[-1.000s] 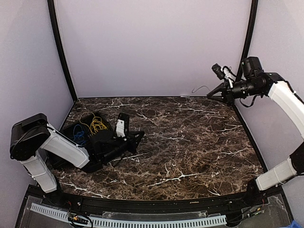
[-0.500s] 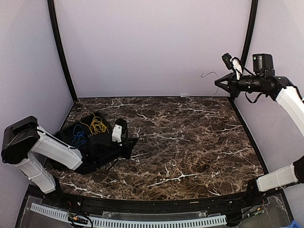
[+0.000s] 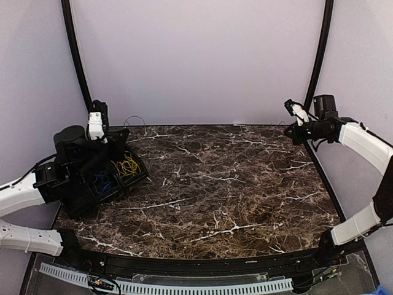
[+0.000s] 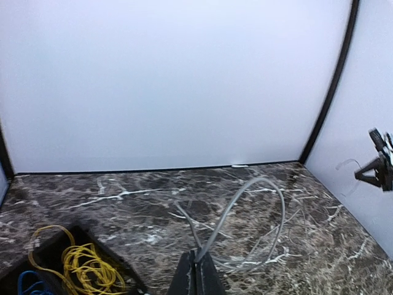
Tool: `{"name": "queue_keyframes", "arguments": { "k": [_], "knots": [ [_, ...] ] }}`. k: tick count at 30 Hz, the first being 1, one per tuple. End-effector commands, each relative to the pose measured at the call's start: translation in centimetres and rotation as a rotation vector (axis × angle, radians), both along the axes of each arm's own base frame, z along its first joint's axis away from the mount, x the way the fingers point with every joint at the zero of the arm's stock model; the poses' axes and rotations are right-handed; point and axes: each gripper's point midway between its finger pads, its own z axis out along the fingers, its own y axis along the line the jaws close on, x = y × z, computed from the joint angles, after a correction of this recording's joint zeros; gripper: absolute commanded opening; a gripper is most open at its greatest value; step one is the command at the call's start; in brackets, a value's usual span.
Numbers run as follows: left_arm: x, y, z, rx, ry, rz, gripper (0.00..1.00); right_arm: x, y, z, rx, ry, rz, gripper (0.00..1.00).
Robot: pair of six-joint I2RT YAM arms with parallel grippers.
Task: Untangle the cables
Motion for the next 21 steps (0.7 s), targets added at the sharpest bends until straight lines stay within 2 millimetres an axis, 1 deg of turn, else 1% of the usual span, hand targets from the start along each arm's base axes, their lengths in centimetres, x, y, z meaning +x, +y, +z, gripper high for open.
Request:
{"name": "queue_keyframes", "arguments": {
  "k": [1, 2, 3, 4, 5, 6, 7, 8, 9, 11, 13, 15, 19, 21],
  "knots": [
    [-0.4, 6.6, -1.0, 0.203, 0.155, 0.223, 0.0, 0.8, 0.1, -0.4, 0.019, -0.037, -0.01, 0.0],
    [-0.4, 7.9, 0.4, 0.193, 0.149, 0.277, 0.0, 0.8, 0.1, -1.2, 0.013, -0.018, -0.009, 0.0],
    [-0.7, 8.8, 0.0, 0.232, 0.177, 0.301, 0.0, 0.7, 0.2, -1.8, 0.009, -0.004, -0.002, 0.0],
    [-1.0, 10.0, 0.6, 0.242, 0.189, 0.343, 0.0, 0.6, 0.3, -2.5, 0.011, 0.009, 0.005, 0.0],
    [-1.2, 10.5, 1.6, 0.233, 0.183, 0.36, 0.0, 0.6, 0.3, -3.3, 0.012, 0.024, 0.01, 0.0],
    [-1.4, 11.5, 1.6, 0.252, 0.193, 0.399, 0.0, 0.4, 0.4, -4.0, 0.015, 0.036, 0.015, 0.0],
    [-1.6, 12.1, 2.6, 0.239, 0.184, 0.42, 0.0, 0.2, 0.5, -4.7, 0.018, 0.049, 0.02, 0.0],
    [-1.9, 12.9, 2.8, 0.251, 0.181, 0.45, 0.0, 0.0, 0.6, -5.1, 0.019, 0.055, 0.027, 0.0],
    [-2.0, 13.3, 3.6, 0.245, 0.17, 0.457, 0.0, -0.1, 0.7, -5.3, 0.02, 0.057, 0.03, 0.0],
    [-2.3, 13.9, 4.1, 0.247, 0.169, 0.478, 0.0, -0.4, 0.7, -5.6, 0.02, 0.059, 0.034, 0.0],
    [-2.4, 14.2, 4.0, 0.259, 0.188, 0.489, 0.0, -0.7, 0.9, -5.8, 0.024, 0.06, 0.05, 0.0],
    [-2.5, 14.4, 3.2, 0.286, 0.228, 0.497, 0.0, -1.3, 1.4, -6.2, 0.04, 0.069, 0.084, 0.0],
    [-2.6, 15.1, -0.5, 0.358, 0.362, 0.518, 0.0, -2.4, 2.5, -6.7, 0.072, 0.085, 0.155, 0.0],
    [-2.6, 15.6, -2.0, 0.366, 0.41, 0.539, 0.0, -2.6, 2.8, -6.7, 0.083, 0.09, 0.173, 0.0]
  ]
}}
